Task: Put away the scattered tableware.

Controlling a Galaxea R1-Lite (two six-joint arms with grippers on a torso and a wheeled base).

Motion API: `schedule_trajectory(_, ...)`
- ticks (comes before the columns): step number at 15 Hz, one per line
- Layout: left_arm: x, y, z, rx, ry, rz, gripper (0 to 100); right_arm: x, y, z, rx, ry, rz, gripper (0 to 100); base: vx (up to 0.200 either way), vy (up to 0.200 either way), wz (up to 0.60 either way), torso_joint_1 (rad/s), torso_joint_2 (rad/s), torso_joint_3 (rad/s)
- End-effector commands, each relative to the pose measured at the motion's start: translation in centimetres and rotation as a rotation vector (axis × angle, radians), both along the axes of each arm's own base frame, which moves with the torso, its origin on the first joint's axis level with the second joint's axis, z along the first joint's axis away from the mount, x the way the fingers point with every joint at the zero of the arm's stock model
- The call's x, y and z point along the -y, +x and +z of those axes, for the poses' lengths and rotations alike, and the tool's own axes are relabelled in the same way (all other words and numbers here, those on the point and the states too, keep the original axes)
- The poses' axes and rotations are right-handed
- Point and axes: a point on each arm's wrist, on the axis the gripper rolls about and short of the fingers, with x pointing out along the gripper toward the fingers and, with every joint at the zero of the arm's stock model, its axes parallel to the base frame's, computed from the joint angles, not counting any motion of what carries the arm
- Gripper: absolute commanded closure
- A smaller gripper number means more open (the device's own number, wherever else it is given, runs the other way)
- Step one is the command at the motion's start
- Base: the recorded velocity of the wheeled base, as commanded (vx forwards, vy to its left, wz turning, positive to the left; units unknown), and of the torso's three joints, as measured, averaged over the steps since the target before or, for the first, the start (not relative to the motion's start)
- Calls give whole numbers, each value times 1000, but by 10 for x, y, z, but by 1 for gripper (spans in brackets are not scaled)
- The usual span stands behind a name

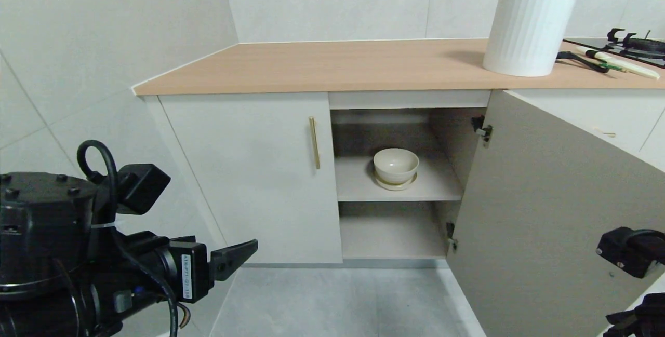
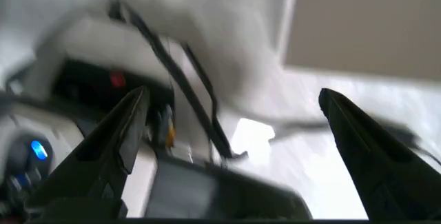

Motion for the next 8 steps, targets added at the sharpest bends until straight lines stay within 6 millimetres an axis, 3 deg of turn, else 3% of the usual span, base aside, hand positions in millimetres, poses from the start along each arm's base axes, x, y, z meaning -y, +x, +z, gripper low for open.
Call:
schedule_trajectory(1, 0, 0, 0, -2, 2, 1, 0, 1, -2, 3, -26, -21, 8, 0, 0, -200, 0, -2, 2, 2)
schedule_trajectory(2, 0, 0, 0, -2, 0, 2, 0, 2, -4, 4, -42, -30, 8, 0, 0, -200, 0, -2, 2, 2)
schedule_trajectory(8, 0, 0, -2, -7, 2, 0, 0, 12, -14, 10, -86, -133, -19, 0, 0, 0, 0, 0, 0, 0)
